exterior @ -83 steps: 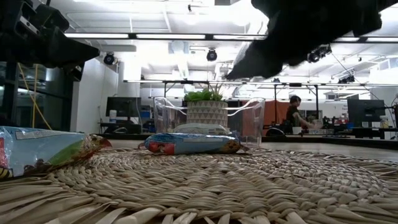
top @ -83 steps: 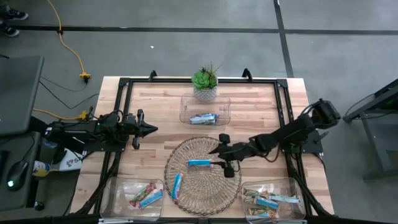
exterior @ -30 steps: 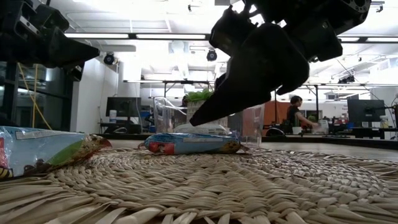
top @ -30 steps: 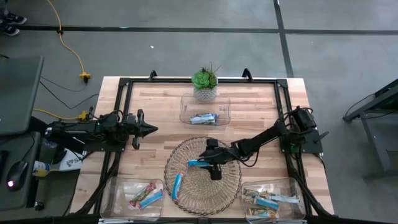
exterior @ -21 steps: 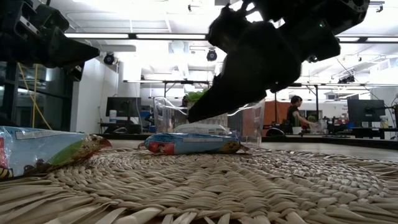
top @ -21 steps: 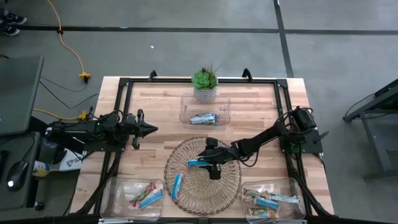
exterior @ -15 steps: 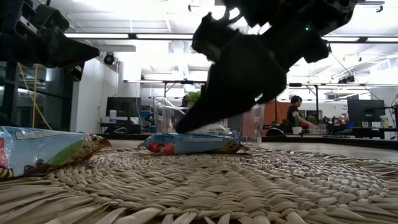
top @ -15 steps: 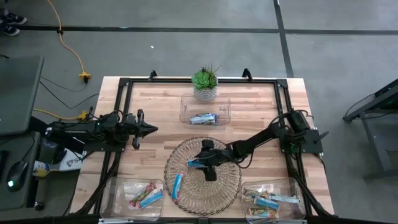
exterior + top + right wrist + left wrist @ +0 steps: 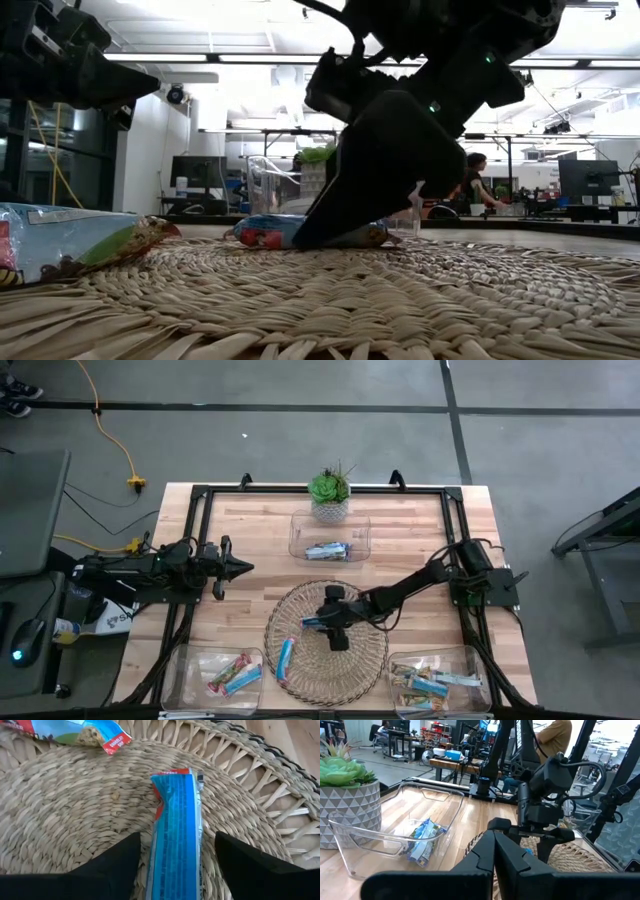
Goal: Pick and place Granola Bars by type
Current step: Put the red granola bar into the bottom left transparent bin
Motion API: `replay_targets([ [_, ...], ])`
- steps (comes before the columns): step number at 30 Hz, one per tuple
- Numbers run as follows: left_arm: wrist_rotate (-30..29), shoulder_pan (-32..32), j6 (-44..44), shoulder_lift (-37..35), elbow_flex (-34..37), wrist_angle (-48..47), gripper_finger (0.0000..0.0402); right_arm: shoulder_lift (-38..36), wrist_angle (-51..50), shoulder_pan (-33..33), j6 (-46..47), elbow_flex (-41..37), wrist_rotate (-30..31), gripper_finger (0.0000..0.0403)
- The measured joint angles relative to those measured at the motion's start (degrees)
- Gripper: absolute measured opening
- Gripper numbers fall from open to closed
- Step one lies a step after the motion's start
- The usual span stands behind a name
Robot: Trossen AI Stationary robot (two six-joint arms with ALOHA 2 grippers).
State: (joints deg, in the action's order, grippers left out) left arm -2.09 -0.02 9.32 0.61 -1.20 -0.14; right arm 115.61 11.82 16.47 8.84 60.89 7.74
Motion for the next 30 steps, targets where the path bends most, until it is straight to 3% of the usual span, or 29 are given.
replay_targets([
  [8, 0.0, 0.0, 0.0, 0.0, 0.0, 0.0, 0.0001, 0.0, -1.2, 0.0, -0.3, 0.0, 0.9, 0.0228],
  [30, 0.0, 0.0, 0.0, 0.0, 0.0, 0.0, 0.0001, -0.1, -0.7, 0.0, 0.1, 0.2, 0.2, 0.0117],
])
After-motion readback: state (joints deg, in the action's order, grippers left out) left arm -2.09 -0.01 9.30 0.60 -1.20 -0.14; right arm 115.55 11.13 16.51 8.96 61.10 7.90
